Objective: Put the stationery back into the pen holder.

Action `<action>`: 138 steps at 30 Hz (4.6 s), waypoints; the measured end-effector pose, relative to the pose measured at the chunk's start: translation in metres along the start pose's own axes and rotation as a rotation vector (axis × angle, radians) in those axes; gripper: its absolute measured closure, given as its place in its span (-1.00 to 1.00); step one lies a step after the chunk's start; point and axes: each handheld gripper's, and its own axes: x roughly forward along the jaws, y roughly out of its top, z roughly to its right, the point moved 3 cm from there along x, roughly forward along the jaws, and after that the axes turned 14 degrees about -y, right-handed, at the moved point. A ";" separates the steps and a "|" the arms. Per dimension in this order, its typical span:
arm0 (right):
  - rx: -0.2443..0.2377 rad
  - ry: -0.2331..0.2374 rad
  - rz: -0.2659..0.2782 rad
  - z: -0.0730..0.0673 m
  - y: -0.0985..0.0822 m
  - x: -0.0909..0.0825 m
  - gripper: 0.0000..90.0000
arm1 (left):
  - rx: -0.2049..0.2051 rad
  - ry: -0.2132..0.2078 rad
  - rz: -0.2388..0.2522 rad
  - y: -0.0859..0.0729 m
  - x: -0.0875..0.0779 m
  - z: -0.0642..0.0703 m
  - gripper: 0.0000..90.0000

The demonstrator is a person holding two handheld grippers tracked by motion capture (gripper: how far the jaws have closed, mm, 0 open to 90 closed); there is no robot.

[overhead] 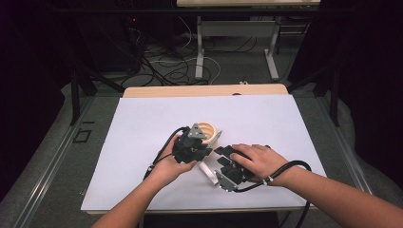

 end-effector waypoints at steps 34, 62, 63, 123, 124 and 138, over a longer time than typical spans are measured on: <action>0.523 0.045 -0.079 0.006 -0.013 0.015 0.00 | -0.130 0.050 0.319 0.033 -0.011 -0.038 0.76; 0.876 0.095 -0.178 0.005 -0.031 0.028 -0.28 | -0.238 0.076 0.319 0.042 0.014 -0.070 0.76; 0.890 0.102 -0.183 0.003 -0.033 0.029 -0.28 | -0.241 0.073 0.317 0.041 0.016 -0.070 0.75; 1.246 0.361 -0.359 -0.013 -0.029 0.041 -0.11 | -0.187 0.108 0.373 0.002 -0.029 -0.054 -0.22; 1.243 0.371 -0.359 -0.014 -0.029 0.042 -0.10 | -0.185 0.116 0.369 0.001 -0.030 -0.054 -0.25; 1.244 0.498 -0.468 -0.029 -0.019 0.049 0.13 | -0.223 0.126 0.377 -0.023 -0.033 -0.047 -0.42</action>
